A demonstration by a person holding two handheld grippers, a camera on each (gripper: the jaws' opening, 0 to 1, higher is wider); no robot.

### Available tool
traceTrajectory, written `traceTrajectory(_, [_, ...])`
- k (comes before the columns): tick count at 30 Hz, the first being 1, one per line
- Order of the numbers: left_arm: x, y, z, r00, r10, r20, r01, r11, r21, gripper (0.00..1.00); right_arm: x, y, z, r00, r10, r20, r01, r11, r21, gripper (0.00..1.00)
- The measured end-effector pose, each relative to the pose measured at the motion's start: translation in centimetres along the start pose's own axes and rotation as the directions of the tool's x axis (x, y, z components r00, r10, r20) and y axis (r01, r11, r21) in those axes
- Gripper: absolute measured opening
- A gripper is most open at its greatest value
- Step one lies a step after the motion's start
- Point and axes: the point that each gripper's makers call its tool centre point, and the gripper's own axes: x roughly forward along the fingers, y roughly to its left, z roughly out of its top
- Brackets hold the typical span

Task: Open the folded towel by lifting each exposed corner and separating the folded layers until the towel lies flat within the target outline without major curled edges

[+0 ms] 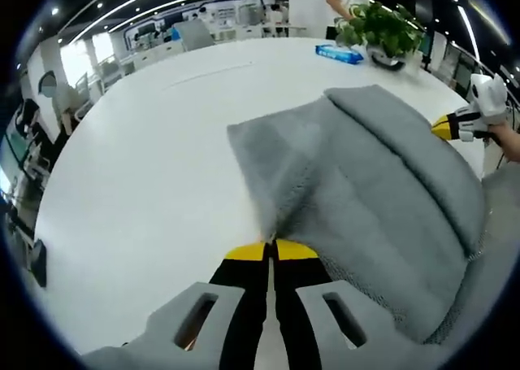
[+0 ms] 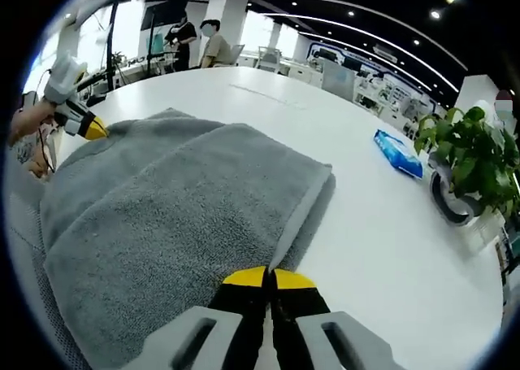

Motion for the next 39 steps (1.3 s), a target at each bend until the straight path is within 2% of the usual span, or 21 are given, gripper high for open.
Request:
traceTrajectory(7, [-0.3, 0.9, -0.5, 0.999, 0.030, -0.040, -0.029, 0.999, 0.018, 0.00, 0.3, -0.9, 0.1, 0.999, 0.007, 0.031, -0.009, 0.998, 0.066, 0.00])
traceTrajectory(11, [-0.4, 1.3, -0.6, 0.998, 0.039, -0.043, -0.038, 0.999, 0.018, 0.00, 0.2, -0.9, 0.1, 1.000, 0.011, 0.024, -0.012, 0.999, 0.038, 0.00])
traceTrajectory(13, [-0.4, 1.5, -0.6, 0.999, 0.031, -0.037, -0.031, 0.999, 0.007, 0.00, -0.1, -1.5, -0.1, 1.000, -0.005, 0.020, 0.004, 1.000, 0.030, 0.00])
traceTrajectory(15, [-0.4, 1.5, -0.6, 0.999, 0.029, -0.036, -0.029, 1.000, 0.004, 0.00, -0.2, -1.7, -0.6, 1.000, 0.018, 0.011, -0.018, 0.997, 0.078, 0.00])
traceTrajectory(17, [-0.4, 1.7, -0.6, 0.999, 0.032, -0.036, -0.032, 0.999, 0.011, 0.00, -0.2, -2.2, -1.1, 1.000, 0.023, -0.001, -0.023, 0.996, 0.083, 0.00])
traceTrajectory(20, [-0.4, 2.2, -0.6, 0.999, 0.030, -0.030, -0.030, 0.999, -0.012, 0.00, -0.4, -2.3, -1.5, 0.999, 0.026, -0.028, -0.025, 0.999, 0.039, 0.00])
traceTrajectory(27, [-0.3, 2.9, -0.5, 0.998, 0.039, -0.047, -0.039, 0.999, -0.005, 0.00, 0.0, -2.2, -1.8, 0.998, 0.050, -0.033, -0.048, 0.997, 0.057, 0.00])
traceTrajectory(36, [-0.3, 2.8, -0.5, 0.995, 0.060, -0.074, -0.059, 0.998, 0.024, 0.00, 0.1, -2.7, -1.8, 1.000, 0.023, -0.016, -0.022, 0.996, 0.086, 0.00])
traceTrajectory(39, [-0.3, 3.0, -0.5, 0.998, 0.046, -0.048, -0.048, 0.998, -0.050, 0.00, 0.1, -2.8, -1.8, 1.000, 0.012, -0.012, -0.011, 0.997, 0.079, 0.00])
